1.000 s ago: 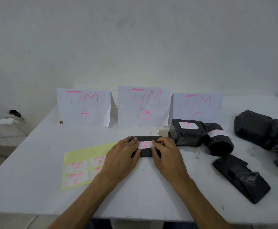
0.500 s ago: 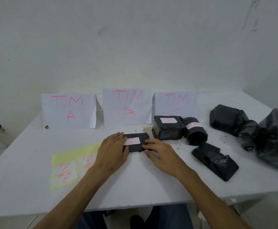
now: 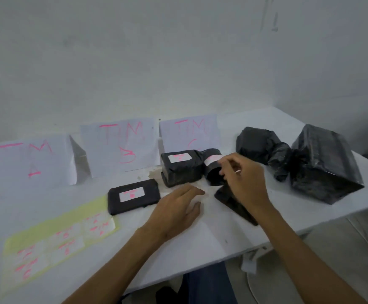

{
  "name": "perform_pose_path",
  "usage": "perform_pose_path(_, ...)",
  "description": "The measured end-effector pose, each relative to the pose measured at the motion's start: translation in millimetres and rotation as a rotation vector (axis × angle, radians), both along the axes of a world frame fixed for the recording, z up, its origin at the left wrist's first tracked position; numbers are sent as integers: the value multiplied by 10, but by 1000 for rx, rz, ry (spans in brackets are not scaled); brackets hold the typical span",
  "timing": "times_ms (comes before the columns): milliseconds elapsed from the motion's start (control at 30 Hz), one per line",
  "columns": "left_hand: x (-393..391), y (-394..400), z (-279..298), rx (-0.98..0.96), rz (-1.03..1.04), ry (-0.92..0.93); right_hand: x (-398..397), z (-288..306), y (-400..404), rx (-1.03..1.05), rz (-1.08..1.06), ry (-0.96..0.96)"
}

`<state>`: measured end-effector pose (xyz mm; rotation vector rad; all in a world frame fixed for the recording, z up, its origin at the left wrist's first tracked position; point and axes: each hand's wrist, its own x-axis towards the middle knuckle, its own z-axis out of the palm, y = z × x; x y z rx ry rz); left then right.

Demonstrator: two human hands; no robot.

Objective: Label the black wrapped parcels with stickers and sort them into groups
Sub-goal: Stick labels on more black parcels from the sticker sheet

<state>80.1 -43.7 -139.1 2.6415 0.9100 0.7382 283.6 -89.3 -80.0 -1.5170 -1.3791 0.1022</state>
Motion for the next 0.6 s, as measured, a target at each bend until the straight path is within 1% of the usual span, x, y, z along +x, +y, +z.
perform_pose_path(33,102,-16,-41,-18,-36,16,161,-23,-22,-53,-80,-32)
perform_pose_path(100,291,-40,-145,-31,-91,37,479,-96,-95,-262,-158,-103)
perform_pose_path(133,367,-49,-192,-29,-105,39,602,-134,-149,-405,-157,-141)
perform_pose_path(200,455,-41,-254,-17,-107,23,741,-207,-254,-710,-90,-217)
perform_pose_path(233,483,-32,-266,-10,-106,14,767,-238,-297,-835,-57,-283)
perform_pose_path(267,497,-16,-274,0,-107,13,757,-252,-326,-913,-28,-359)
perform_pose_path(333,494,-8,-270,3,-119,15,719,-267,-342,-929,6,-436)
perform_pose_path(433,466,-18,-262,-22,-136,-23,620,-221,-323,-905,57,-428)
perform_pose_path(500,451,-20,-242,-56,-142,-64,551,-189,-312,-918,88,-491)
perform_pose_path(533,440,-20,-222,-71,-140,-87,524,-186,-299,-920,107,-481)
perform_pose_path(600,413,-24,-166,-128,-123,-146,455,-113,-295,-914,163,-401)
